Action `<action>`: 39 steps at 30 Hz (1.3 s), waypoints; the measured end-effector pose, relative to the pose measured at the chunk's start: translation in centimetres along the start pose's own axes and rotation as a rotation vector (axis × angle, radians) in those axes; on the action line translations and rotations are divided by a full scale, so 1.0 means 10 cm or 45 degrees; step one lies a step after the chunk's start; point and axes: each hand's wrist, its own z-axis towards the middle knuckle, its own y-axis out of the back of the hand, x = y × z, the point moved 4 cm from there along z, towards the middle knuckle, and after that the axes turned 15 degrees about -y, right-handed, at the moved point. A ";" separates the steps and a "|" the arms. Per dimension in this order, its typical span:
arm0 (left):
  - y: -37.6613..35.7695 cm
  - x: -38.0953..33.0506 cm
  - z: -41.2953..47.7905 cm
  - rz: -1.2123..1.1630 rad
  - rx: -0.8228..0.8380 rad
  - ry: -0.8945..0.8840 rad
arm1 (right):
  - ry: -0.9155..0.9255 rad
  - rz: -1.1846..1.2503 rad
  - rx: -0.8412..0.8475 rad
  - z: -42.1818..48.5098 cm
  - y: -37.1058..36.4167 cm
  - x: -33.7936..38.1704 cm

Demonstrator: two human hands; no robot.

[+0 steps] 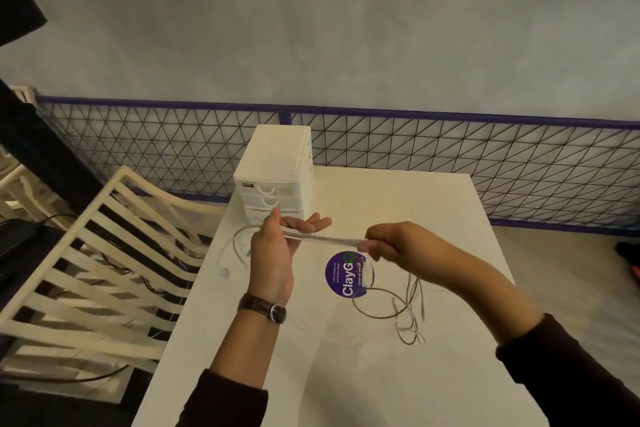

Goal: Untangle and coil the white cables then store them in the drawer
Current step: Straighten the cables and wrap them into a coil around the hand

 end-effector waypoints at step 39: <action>0.09 -0.26 0.25 0.699 -0.003 -0.258 | 0.079 0.641 0.306 0.17 0.10 0.13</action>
